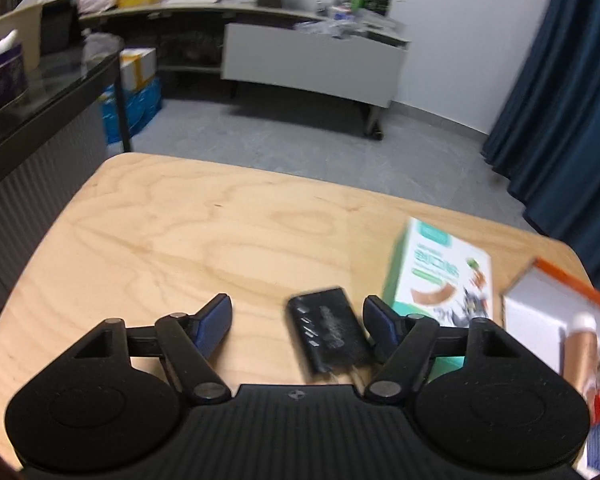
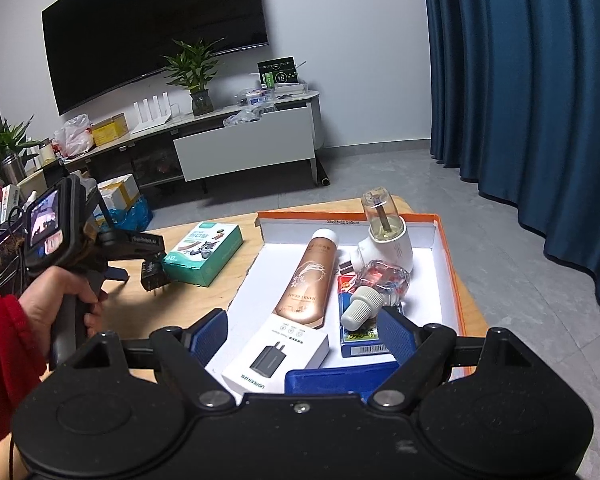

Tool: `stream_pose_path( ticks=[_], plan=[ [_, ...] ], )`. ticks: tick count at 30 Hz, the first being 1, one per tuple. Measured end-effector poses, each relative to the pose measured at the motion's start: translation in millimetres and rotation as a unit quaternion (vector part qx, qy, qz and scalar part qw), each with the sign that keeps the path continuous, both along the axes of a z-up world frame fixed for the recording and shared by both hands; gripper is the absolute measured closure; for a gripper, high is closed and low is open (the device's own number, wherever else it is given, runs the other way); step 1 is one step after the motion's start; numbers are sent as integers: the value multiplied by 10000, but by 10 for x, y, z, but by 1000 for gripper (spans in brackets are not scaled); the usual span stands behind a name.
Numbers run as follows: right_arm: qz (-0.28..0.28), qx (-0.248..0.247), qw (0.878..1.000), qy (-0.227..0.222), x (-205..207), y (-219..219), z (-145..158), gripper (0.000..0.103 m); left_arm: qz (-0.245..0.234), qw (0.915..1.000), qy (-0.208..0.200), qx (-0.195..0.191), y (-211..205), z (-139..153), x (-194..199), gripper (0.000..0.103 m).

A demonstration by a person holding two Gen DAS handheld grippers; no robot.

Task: Organize rigid objects
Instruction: 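Move the left gripper to the black charger and grasp it, then grasp the green bandage box with the right gripper while the left holds the black charger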

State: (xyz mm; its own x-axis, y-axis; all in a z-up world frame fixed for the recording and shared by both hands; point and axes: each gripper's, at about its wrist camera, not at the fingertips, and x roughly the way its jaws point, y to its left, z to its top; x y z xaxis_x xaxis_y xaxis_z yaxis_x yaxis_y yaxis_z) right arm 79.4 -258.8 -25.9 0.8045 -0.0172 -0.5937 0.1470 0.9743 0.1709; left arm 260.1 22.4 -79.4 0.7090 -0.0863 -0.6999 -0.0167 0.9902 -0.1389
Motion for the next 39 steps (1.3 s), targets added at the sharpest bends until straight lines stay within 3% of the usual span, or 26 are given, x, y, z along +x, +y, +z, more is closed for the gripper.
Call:
stream_pose_path(
  ticks=[2,4,6,7,15,23,31,34,36,37,39],
  plan=[
    [8,36,10000,-25,8,-10,-8,7,-245,9993,-96,263,-81,-16,-84,31],
    [1,59,10000,-35,18,-19,-12,7,-356,9975,-240,570,-111,-42,-162,39],
    [8,65,10000,-46,19,-18,-12,7,-375,9957,-371,761,-95,-54,-207,66],
    [17,53,10000,-60,17,-13,-5,7,-398,9949,-402,829,-86,-58,-206,67],
    [323,315,9990,45,267,97,53,6,-517,9958,-590,468,130,28,-410,67],
    [760,724,9931,516,1254,531,-37,3,-485,9940,-911,349,337,196,-796,67],
    [288,597,9856,1558,2376,868,-595,2,-253,9941,-1042,145,550,214,-985,67],
    [163,59,9786,2052,2641,999,-814,0,-204,9945,-1032,-11,571,200,-976,67],
    [293,-265,9795,1973,2661,1083,-839,4,-213,9939,-1077,-43,580,217,-993,67],
    [341,-252,9813,1877,2630,1084,-807,19,-222,9936,-1106,-40,588,235,-1010,67],
    [367,-188,9845,1702,2516,1046,-699,20,-222,9931,-1148,-72,580,272,-1029,67]
  ],
)
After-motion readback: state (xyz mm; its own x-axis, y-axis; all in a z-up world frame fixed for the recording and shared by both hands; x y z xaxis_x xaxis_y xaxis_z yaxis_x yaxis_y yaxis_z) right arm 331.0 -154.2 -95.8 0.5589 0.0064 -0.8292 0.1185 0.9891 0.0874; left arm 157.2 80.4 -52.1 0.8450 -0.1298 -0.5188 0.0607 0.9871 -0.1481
